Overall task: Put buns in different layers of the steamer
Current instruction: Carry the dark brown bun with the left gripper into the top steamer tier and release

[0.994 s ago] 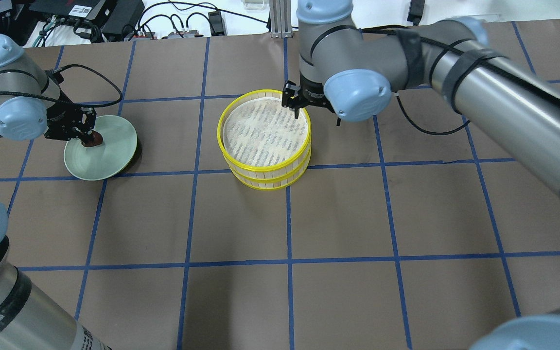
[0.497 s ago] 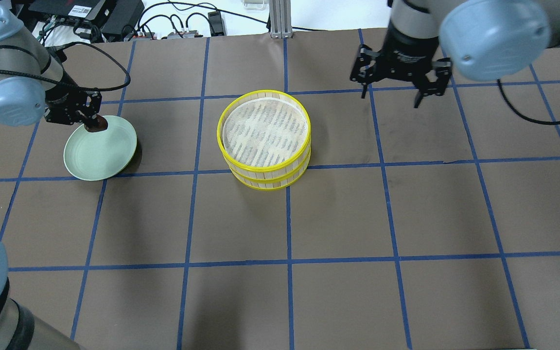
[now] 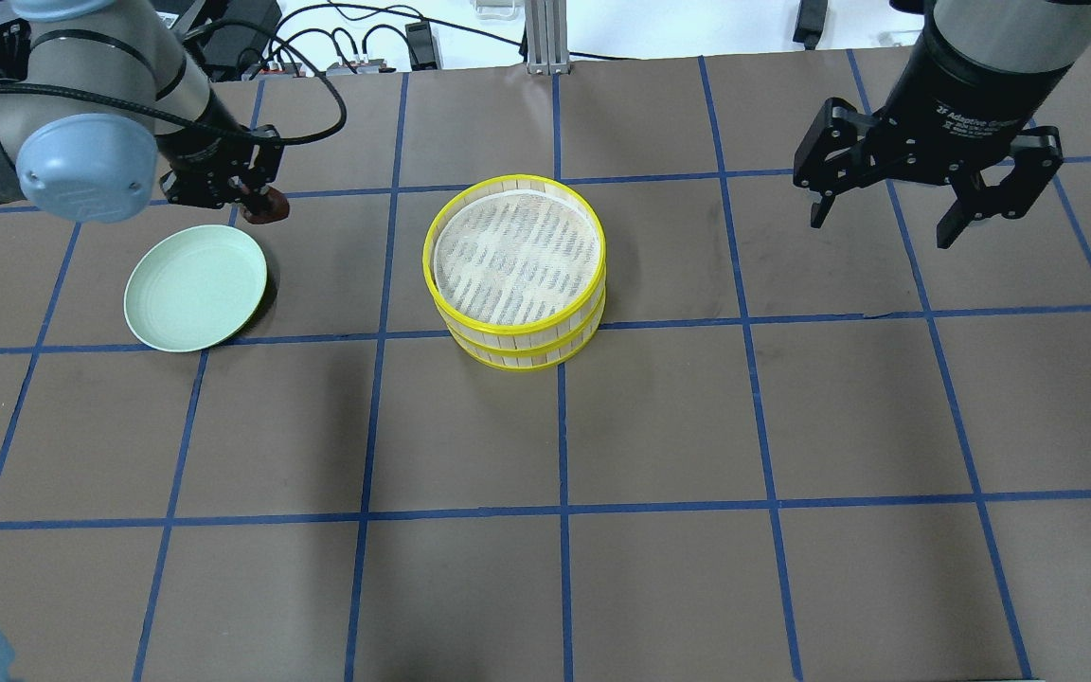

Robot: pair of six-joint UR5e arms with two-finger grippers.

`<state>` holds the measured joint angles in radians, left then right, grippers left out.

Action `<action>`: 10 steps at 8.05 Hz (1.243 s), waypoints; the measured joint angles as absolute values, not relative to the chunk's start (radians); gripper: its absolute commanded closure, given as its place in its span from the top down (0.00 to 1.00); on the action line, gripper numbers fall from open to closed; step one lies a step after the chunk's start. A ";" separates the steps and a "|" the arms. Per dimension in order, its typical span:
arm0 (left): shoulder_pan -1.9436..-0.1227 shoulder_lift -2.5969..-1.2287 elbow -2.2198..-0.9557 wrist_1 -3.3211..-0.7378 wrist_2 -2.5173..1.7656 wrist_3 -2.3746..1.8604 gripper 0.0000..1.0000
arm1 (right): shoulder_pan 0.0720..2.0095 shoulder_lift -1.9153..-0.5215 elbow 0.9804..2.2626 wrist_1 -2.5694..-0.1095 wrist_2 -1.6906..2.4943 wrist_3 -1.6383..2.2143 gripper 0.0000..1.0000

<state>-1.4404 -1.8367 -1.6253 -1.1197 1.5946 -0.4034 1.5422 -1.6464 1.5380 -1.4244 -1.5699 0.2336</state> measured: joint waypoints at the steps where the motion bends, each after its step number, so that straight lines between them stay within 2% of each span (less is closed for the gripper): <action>1: -1.497 -1.823 -1.618 -1.124 1.582 -0.476 0.00 | 1.540 -1.655 1.543 -1.423 -1.568 0.230 1.00; 8: -1.718 -1.873 -1.596 -1.092 1.354 -0.704 0.00 | 1.539 -1.657 1.546 -1.432 -1.574 0.225 1.00; 9: -1.739 -1.902 -1.597 -1.069 1.345 -0.706 0.05 | 1.539 -1.657 1.546 -1.431 -1.574 0.224 1.00; 10: -1.755 -1.929 -1.597 -1.047 1.341 -0.706 0.24 | 1.539 -1.657 1.546 -1.432 -1.575 0.224 1.00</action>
<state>-1.7552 -1.9295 -1.5968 -1.0468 1.3412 -0.7065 1.5386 -1.6567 1.5462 -1.4319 -1.5747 0.2242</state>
